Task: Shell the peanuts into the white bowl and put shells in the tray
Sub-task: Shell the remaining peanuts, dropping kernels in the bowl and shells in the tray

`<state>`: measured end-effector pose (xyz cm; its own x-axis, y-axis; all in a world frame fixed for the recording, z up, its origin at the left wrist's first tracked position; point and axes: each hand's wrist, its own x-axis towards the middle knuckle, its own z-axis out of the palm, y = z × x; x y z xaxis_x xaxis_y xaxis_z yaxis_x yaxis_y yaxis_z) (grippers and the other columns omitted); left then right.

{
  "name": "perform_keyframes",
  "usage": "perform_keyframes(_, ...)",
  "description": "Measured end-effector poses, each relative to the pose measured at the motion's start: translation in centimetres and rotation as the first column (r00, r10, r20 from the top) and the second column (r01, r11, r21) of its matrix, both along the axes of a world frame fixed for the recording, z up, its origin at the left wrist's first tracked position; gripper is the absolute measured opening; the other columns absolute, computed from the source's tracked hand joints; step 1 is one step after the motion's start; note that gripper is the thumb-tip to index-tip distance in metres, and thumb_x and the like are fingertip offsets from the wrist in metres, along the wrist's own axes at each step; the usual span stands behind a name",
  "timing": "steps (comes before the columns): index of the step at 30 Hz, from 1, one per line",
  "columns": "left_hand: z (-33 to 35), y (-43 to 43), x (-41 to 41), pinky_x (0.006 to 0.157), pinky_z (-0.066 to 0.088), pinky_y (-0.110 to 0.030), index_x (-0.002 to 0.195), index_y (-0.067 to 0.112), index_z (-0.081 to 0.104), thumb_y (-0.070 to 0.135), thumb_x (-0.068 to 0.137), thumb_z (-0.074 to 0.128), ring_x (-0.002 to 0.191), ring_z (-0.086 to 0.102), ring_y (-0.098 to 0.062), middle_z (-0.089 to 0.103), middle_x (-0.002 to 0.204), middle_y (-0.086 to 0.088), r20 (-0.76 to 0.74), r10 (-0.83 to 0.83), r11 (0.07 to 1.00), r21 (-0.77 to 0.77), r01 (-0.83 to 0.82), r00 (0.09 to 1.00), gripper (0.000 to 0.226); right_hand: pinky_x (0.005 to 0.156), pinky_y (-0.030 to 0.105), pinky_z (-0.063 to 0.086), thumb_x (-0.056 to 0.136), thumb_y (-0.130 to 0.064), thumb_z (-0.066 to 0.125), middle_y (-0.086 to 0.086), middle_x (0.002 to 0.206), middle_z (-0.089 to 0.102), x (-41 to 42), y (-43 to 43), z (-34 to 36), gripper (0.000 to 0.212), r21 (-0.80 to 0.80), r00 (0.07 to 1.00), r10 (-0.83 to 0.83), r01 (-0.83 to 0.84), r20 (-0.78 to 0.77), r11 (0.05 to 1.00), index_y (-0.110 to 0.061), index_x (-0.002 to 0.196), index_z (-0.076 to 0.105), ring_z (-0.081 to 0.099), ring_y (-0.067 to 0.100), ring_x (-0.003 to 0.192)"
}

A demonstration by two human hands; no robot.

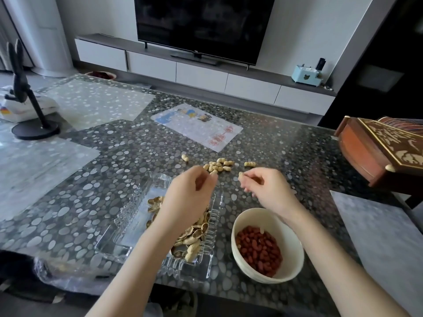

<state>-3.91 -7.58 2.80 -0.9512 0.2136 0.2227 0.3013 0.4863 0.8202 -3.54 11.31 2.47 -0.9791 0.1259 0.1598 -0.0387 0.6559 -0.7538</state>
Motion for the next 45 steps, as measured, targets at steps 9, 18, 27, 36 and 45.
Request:
perform_keyframes(9,0.4,2.1,3.3,0.053,0.034,-0.01,0.084,0.016,0.063,0.035,0.091,0.056,0.054,0.047,0.002,0.056,0.063,0.013,0.001,-0.276,0.941,0.205,0.27,0.961,0.021,0.061,0.023,0.049,0.087,-0.035,0.06,-0.001,0.066,0.068,8.8,-2.5,1.6,0.024,-0.269,0.997,0.014,-0.034,-0.075,0.963,-0.017,0.08,0.074,0.061,0.007,0.062)
perform_keyframes(18,0.8,4.0,5.0,0.059,0.04,-0.009,0.077,0.017,0.068,0.026,0.086,0.065,0.059,0.053,0.004,0.062,0.064,0.016,-0.039,-0.283,0.92,0.272,0.283,0.958,0.013,0.064,0.015,0.049,0.081,-0.041,0.06,-0.008,0.069,0.071,11.0,-0.9,1.3,0.019,-0.282,0.997,-0.029,0.006,-0.077,0.959,-0.026,0.078,0.071,0.066,0.003,0.068)
perform_keyframes(27,0.5,5.5,5.5,0.058,0.045,-0.02,0.081,0.003,0.066,0.039,0.076,0.062,0.061,0.051,-0.012,0.059,0.062,0.002,0.207,-0.457,0.797,0.528,0.295,0.865,0.037,0.053,0.023,0.039,0.091,-0.043,0.045,-0.011,0.059,0.053,11.7,0.0,1.4,0.034,-0.139,0.991,0.05,-0.068,-0.126,0.988,-0.017,0.075,0.058,0.049,0.002,0.057)
perform_keyframes(36,0.0,6.9,6.3,0.061,0.051,-0.025,0.08,0.007,0.067,0.04,0.078,0.06,0.059,0.057,-0.011,0.063,0.062,0.003,0.203,-0.385,0.817,0.529,0.23,0.9,0.034,0.05,0.019,0.03,0.102,-0.029,0.029,-0.014,0.058,0.044,11.4,-1.1,0.0,0.038,-0.177,0.97,-0.131,0.094,-0.207,0.98,-0.025,0.065,0.037,0.036,0.003,0.052)
perform_keyframes(45,0.1,6.7,5.8,0.06,0.049,-0.02,0.076,0.002,0.068,0.021,0.088,0.059,0.062,0.057,-0.01,0.063,0.066,-0.004,0.386,-0.459,0.758,0.641,0.125,0.8,0.024,0.052,0.017,0.042,0.102,-0.027,0.039,-0.005,0.055,0.054,11.2,-0.2,0.5,0.044,-0.603,0.988,-0.083,0.147,0.132,0.784,-0.016,0.064,0.059,0.052,0.003,0.053)
